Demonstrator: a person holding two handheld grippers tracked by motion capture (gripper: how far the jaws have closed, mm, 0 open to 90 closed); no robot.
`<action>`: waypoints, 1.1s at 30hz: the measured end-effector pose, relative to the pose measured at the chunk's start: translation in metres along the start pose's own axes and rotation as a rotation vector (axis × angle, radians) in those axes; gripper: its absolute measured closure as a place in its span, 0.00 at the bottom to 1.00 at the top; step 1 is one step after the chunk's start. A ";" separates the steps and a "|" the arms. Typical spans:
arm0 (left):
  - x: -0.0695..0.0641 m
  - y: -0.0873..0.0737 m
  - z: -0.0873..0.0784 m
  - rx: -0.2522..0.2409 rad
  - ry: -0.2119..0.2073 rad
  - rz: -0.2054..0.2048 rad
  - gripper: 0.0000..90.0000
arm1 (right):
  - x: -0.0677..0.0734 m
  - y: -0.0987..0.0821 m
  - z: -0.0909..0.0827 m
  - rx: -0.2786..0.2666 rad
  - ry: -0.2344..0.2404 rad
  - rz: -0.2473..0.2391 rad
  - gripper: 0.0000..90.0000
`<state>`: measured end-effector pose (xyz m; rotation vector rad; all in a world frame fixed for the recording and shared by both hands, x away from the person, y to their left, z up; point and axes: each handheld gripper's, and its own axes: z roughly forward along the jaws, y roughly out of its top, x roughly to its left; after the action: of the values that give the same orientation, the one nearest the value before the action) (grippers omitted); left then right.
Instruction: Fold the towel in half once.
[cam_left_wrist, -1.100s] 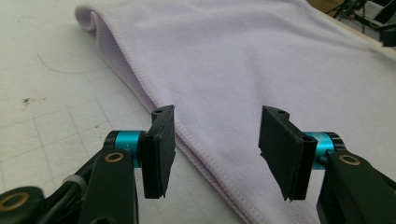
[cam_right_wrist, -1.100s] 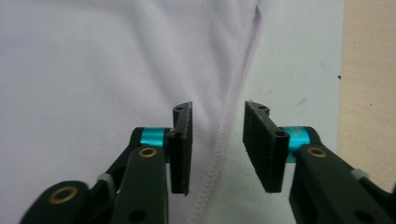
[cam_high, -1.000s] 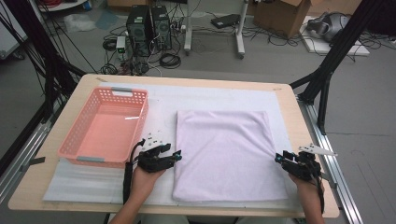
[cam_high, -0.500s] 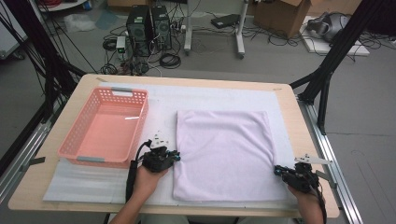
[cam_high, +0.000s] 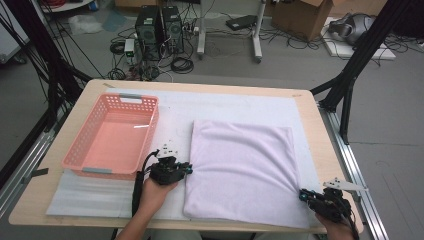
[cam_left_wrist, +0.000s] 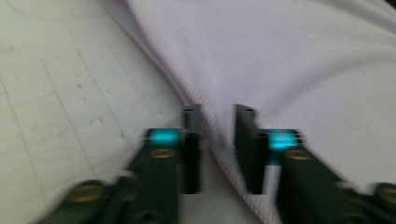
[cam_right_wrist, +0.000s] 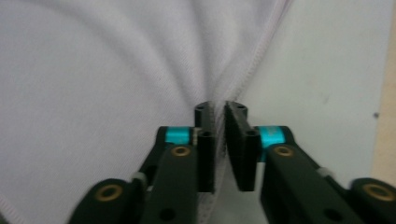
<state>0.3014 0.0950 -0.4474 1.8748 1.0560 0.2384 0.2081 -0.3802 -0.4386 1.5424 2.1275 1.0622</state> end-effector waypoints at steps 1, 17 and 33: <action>0.000 0.001 0.000 -0.036 -0.001 0.014 0.64 | -0.001 0.003 0.000 -0.019 -0.011 -0.003 0.70; 0.032 0.068 0.048 -0.137 0.047 0.040 0.54 | -0.041 0.077 0.057 -0.113 -0.005 -0.092 0.57; 0.073 0.103 0.093 -0.058 0.178 -0.040 0.47 | -0.081 0.145 0.116 -0.078 -0.026 -0.075 0.45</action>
<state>0.4563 0.0713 -0.4341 1.8040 1.1923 0.4146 0.4105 -0.3875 -0.4276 1.4220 2.0838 1.0801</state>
